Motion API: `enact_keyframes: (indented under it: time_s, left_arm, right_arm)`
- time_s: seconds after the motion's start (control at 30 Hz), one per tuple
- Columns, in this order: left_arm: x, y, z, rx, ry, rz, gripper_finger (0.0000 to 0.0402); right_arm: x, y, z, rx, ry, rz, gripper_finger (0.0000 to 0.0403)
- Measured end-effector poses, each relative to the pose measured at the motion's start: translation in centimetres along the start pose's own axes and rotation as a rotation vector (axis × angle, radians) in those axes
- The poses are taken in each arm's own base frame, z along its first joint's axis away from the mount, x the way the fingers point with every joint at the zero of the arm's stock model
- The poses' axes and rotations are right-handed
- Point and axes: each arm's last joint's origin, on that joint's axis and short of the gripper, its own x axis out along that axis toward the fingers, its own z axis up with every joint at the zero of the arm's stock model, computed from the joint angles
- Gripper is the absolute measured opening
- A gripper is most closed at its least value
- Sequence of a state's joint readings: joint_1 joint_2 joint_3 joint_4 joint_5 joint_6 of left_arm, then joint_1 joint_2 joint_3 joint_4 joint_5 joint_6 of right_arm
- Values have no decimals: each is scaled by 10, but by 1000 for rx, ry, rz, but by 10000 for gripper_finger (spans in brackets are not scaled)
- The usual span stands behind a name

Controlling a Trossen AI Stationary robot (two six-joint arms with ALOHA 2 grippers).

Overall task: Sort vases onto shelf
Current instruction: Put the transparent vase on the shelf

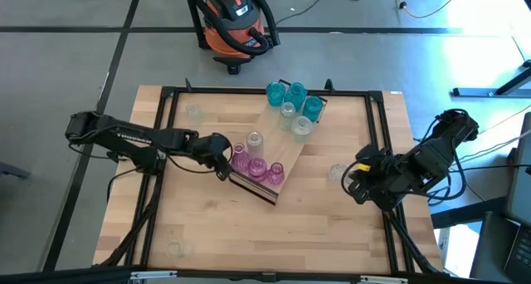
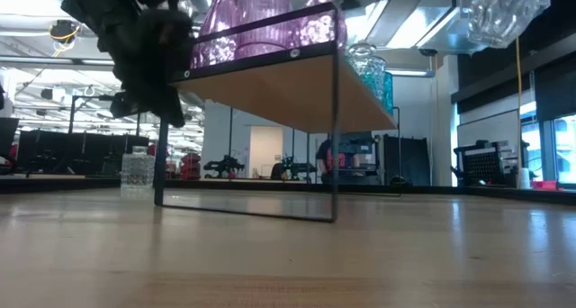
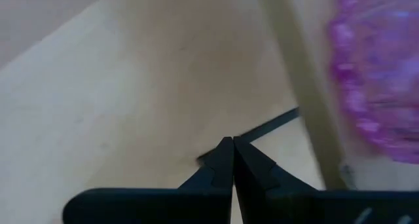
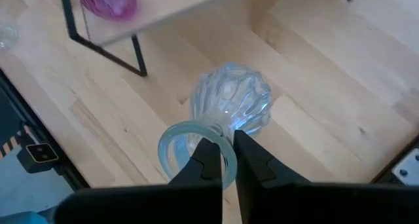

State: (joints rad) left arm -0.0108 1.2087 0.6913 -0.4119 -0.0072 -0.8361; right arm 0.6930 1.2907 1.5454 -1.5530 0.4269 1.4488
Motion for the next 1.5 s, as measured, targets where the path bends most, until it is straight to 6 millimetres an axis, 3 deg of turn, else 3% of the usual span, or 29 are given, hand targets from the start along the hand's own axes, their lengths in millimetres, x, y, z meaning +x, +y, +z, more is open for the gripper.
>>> enact_keyframes:
  time_s: [0.3,0.63,0.83,1.07,1.5]
  left_arm:
    - [-1,-29,-12,-27,-115,-117,0]
    - [-4,-51,-18,-63,-219,-234,0]
    - [2,-65,-16,-94,-279,-312,0]
    - [18,-81,-13,-76,-254,-294,0]
    - [18,-78,-14,-45,-254,-225,0]
  right_arm:
    - [-15,-3,18,-18,-21,34,1]
    - [-25,-16,61,-5,68,101,1]
    - [-18,-22,87,-27,123,119,1]
    - [5,-12,111,-116,211,127,1]
    - [14,-3,120,-169,235,133,1]
